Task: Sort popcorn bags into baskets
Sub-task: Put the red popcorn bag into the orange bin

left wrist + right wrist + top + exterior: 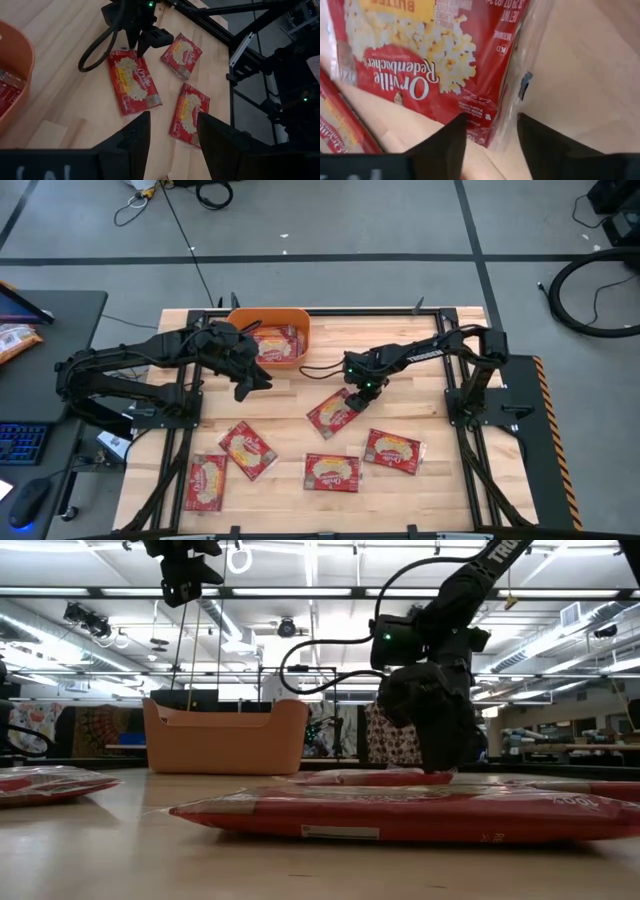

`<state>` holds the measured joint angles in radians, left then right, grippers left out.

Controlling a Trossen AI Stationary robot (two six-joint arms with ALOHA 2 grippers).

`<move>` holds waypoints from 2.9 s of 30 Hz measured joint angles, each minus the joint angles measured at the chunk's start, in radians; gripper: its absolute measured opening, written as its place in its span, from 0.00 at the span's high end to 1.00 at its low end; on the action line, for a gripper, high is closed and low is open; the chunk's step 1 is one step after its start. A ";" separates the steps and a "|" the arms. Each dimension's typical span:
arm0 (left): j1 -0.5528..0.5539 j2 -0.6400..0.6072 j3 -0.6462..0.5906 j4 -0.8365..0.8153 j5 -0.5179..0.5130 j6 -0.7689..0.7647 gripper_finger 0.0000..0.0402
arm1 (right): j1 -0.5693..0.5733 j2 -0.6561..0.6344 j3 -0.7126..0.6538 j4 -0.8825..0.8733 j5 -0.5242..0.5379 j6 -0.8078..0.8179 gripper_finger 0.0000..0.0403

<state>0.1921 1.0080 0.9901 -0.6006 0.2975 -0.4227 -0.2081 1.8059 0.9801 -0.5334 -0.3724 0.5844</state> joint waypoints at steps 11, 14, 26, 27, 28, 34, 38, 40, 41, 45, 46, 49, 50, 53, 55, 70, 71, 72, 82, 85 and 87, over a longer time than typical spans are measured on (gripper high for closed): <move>0.000 0.000 0.000 0.000 -0.010 0.000 0.59 | 0.000 -0.003 -0.005 -0.017 0.060 -0.045 0.98; 0.000 0.000 0.000 0.000 -0.010 -0.001 0.59 | -0.002 -0.033 -0.007 -0.034 0.069 -0.059 0.97; 0.001 0.021 0.001 0.015 -0.070 0.023 0.59 | 0.057 -0.249 0.108 -0.122 0.313 -0.281 0.99; 0.001 0.020 0.001 0.025 -0.071 0.023 0.59 | 0.059 -0.253 0.121 -0.120 0.317 -0.292 0.99; 0.001 0.019 0.001 0.038 -0.072 0.019 0.59 | 0.063 -0.253 0.138 -0.126 0.322 -0.302 0.99; 0.012 -0.022 0.001 0.178 -0.071 -0.024 0.59 | 0.076 -0.232 0.266 -0.110 0.332 -0.366 0.99; 0.030 -0.047 0.000 0.264 -0.069 -0.038 0.59 | 0.075 -0.183 0.367 -0.097 0.332 -0.409 1.00; 0.032 -0.065 0.002 0.324 -0.065 -0.038 0.59 | 0.070 -0.156 0.422 -0.088 0.331 -0.423 1.00; 0.032 -0.071 0.002 0.336 -0.062 -0.037 0.59 | 0.068 -0.137 0.450 -0.085 0.328 -0.428 1.00; 0.031 -0.092 0.001 0.439 -0.044 -0.037 0.59 | 0.052 -0.066 0.568 -0.059 0.288 -0.438 1.00; 0.031 -0.099 0.001 0.466 -0.037 -0.037 0.59 | 0.047 -0.048 0.595 -0.051 0.276 -0.439 1.00; 0.031 -0.111 0.001 0.514 -0.031 -0.037 0.59 | 0.030 0.013 0.678 -0.019 0.242 -0.439 1.00; 0.031 -0.114 0.001 0.518 -0.031 -0.037 0.59 | 0.025 0.034 0.704 -0.012 0.235 -0.439 1.00; 0.031 -0.121 0.001 0.547 -0.031 -0.038 0.59 | 0.006 0.094 0.779 0.027 0.215 -0.438 1.00; 0.030 -0.122 0.001 0.558 -0.031 -0.038 0.59 | -0.006 0.136 0.828 0.050 0.214 -0.431 1.00; 0.028 -0.118 0.001 0.550 -0.030 -0.056 0.59 | -0.097 0.369 0.982 0.238 0.290 -0.273 0.99; 0.028 -0.118 0.001 0.548 -0.030 -0.064 0.59 | -0.103 0.371 0.982 0.221 0.298 -0.260 0.99; 0.028 -0.118 0.001 0.543 -0.030 -0.068 0.59 | -0.107 0.372 0.980 0.197 0.305 -0.252 0.99; 0.026 -0.118 0.001 0.513 -0.007 -0.070 0.59 | -0.145 0.378 0.975 -0.021 0.226 -0.243 0.94; 0.026 -0.118 0.001 0.513 -0.008 -0.067 0.59 | -0.151 0.378 0.975 -0.082 0.214 -0.244 0.92; 0.026 -0.118 0.001 0.513 -0.010 -0.066 0.59 | -0.153 0.378 0.975 -0.116 0.204 -0.245 0.90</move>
<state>0.2180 0.8898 0.9909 -0.0879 0.2879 -0.4884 -0.3611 2.1838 1.9549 -0.6490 -0.1680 0.3397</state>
